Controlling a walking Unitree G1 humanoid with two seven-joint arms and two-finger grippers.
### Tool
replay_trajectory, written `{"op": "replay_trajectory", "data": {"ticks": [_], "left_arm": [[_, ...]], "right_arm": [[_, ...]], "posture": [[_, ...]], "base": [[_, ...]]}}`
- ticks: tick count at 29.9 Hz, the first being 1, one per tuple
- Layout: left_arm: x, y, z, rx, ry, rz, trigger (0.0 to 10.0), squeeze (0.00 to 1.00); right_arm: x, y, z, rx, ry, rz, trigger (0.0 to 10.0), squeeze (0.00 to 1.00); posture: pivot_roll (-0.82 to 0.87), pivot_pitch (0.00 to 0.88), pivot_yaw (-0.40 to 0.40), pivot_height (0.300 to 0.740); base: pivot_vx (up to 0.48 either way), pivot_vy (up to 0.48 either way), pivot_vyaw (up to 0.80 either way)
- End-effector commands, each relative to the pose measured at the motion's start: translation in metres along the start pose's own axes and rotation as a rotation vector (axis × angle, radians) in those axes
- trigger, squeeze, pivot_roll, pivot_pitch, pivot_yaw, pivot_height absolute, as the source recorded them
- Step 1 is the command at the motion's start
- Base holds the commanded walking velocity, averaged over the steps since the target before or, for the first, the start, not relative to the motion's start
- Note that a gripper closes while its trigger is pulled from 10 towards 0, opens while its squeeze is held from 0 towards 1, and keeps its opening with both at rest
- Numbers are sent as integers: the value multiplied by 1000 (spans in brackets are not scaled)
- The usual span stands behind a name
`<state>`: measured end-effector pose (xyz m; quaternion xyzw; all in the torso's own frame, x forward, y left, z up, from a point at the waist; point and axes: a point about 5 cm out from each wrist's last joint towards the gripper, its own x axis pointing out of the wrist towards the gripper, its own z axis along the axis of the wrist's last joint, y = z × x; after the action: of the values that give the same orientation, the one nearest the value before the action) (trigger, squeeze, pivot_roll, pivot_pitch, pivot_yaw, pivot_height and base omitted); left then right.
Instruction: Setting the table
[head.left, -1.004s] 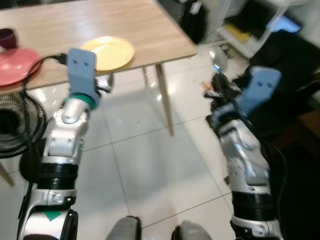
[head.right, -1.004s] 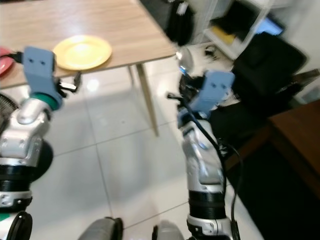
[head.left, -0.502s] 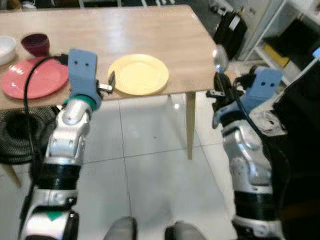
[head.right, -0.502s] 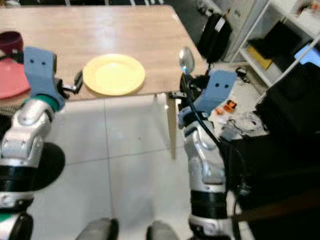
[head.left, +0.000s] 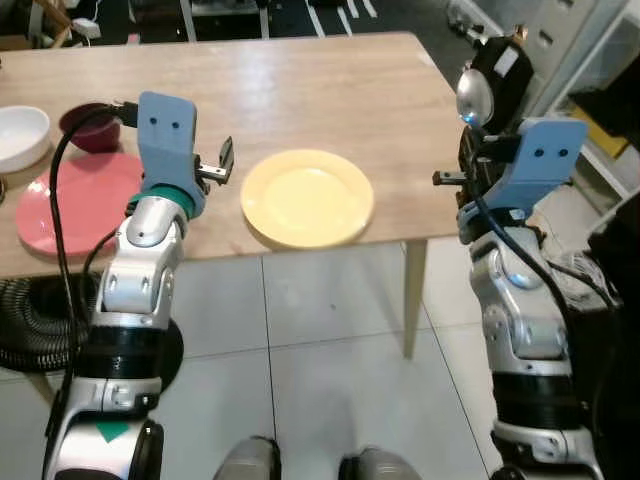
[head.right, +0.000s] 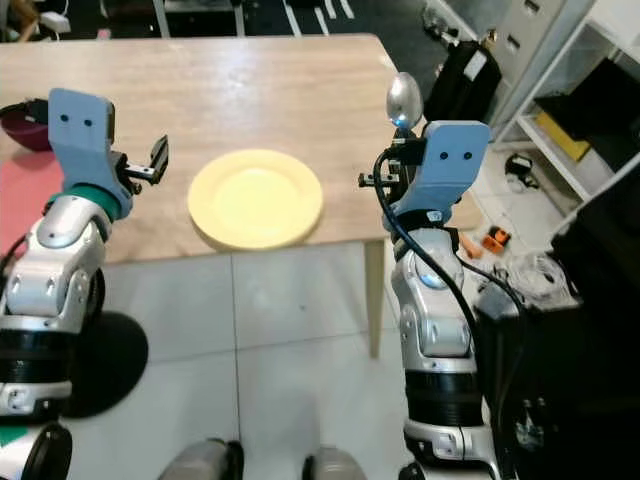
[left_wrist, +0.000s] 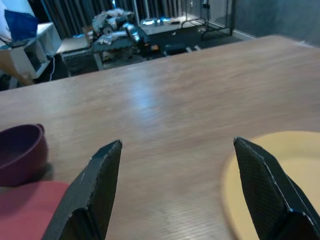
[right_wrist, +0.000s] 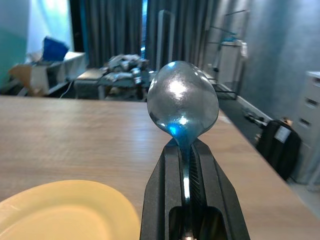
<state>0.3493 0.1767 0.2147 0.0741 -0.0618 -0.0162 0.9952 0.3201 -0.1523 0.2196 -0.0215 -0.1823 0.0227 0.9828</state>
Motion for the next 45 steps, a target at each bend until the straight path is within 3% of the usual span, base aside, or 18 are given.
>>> {"op": "replay_trajectory", "data": {"ticks": [1,10,13,18,21,22,23,24,26,29,38,39,40,45], "left_arm": [[0,-1,-2,3,7,-7,10000,0],[-2,-6,0,-12,-3,-47,10000,0],[-11,-18,-2,4,-3,-197,10000,0],[-17,-25,-4,-10,16,-288,10000,0],[-28,-36,-4,-75,51,-439,10000,0],[-28,-36,-4,-75,51,-439,10000,0],[-34,-43,-2,-109,66,-522,10000,0],[-34,-43,-2,-109,66,-522,10000,0],[-44,-54,4,-151,66,-660,10000,0],[-45,-61,11,-167,57,-725,10000,0],[-40,-69,23,-174,52,-791,10000,0],[-48,-68,26,-171,79,-860,10000,0],[-52,-67,25,-165,95,-889,10000,0],[-62,-55,20,-121,160,-939,10000,0]], "right_arm": [[1,-4,0,-37,-10,2,10000,0],[2,-3,-7,-122,20,67,10000,0],[0,-14,-19,-199,80,92,10000,0],[-1,-19,-25,-232,112,108,10000,0],[-2,-25,-36,-288,159,122,10000,0],[-2,-25,-36,-288,159,122,10000,0],[-2,-27,-40,-311,176,125,10000,0],[-2,-27,-40,-311,176,125,10000,0],[-1,-32,-47,-357,194,133,10000,0],[0,-40,-51,-390,214,136,10000,0],[-2,-71,-68,-383,314,71,10000,0],[-4,-84,-79,-350,378,22,10000,0],[-4,-87,-82,-334,397,10,10000,0],[-7,-89,-91,-266,438,-4,10000,0]], "posture": [[34,0,54,740],[37,0,51,740],[39,0,47,740],[39,0,45,740],[47,0,38,740],[47,0,38,740],[54,0,33,740],[54,0,33,740],[64,0,26,740],[69,0,22,740],[68,0,29,740],[81,0,34,740],[81,0,34,740],[96,15,47,740]], "base": [[480,0,0],[335,0,0],[0,0,0],[0,0,0],[0,0,0],[0,0,0],[0,0,0],[0,0,0],[0,0,0],[0,0,0],[0,0,0],[0,0,0],[0,0,0],[0,0,0]]}}
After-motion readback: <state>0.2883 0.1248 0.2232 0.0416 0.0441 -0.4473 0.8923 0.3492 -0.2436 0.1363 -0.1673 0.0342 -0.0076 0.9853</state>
